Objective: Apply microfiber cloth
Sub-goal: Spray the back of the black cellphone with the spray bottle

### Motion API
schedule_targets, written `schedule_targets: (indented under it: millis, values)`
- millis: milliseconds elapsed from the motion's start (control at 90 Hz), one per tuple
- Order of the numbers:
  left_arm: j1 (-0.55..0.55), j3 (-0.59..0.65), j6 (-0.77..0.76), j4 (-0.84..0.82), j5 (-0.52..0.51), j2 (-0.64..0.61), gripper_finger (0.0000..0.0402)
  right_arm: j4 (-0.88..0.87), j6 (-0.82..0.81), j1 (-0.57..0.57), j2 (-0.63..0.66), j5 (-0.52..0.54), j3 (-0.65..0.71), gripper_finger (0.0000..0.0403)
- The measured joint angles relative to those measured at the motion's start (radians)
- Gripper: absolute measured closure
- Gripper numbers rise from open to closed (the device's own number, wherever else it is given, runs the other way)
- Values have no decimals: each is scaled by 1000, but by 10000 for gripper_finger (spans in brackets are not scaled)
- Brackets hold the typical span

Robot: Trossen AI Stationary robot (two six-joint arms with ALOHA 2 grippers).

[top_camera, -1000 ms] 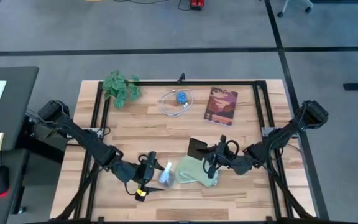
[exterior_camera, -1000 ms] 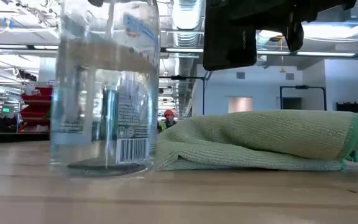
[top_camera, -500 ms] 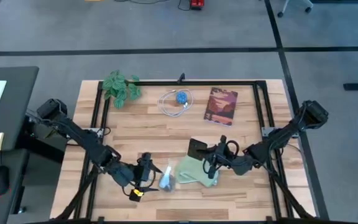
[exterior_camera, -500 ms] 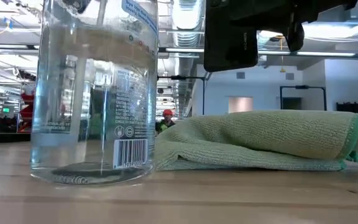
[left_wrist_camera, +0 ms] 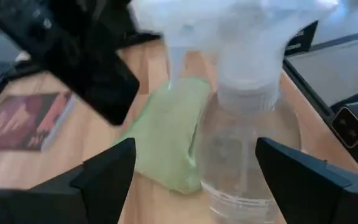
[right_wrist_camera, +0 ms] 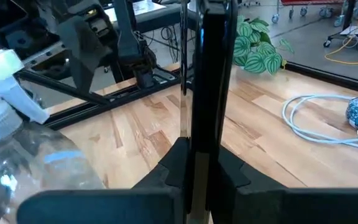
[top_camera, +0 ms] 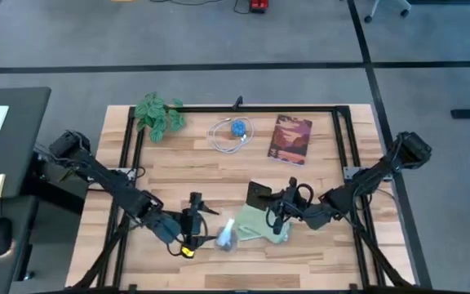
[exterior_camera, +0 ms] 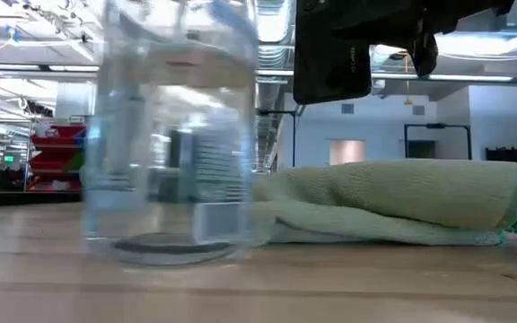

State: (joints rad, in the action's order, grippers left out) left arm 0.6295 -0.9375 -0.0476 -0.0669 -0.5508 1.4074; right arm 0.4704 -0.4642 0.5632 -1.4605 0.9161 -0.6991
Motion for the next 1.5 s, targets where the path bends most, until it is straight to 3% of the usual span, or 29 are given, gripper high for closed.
schedule_targets:
  millis: [322, 433, 911, 1189, 1500]
  values:
    - [-28, 0, 61, 138, 15, 21, 89, 8, -7, 0, 0, 0, 0, 385]
    - [-28, 0, 72, 204, 72, 20, 89, 10, -7, 0, 0, 0, 0, 385]
    - [-27, 0, -119, 265, 109, 42, 89, 9, -6, 0, 0, 0, 0, 385]
    - [-27, 0, -23, 444, 112, 176, 89, 26, -3, 0, 0, 0, 0, 385]
    - [-49, 0, -13, 498, 114, 196, 89, 39, 1, 6, 0, 0, 0, 385]
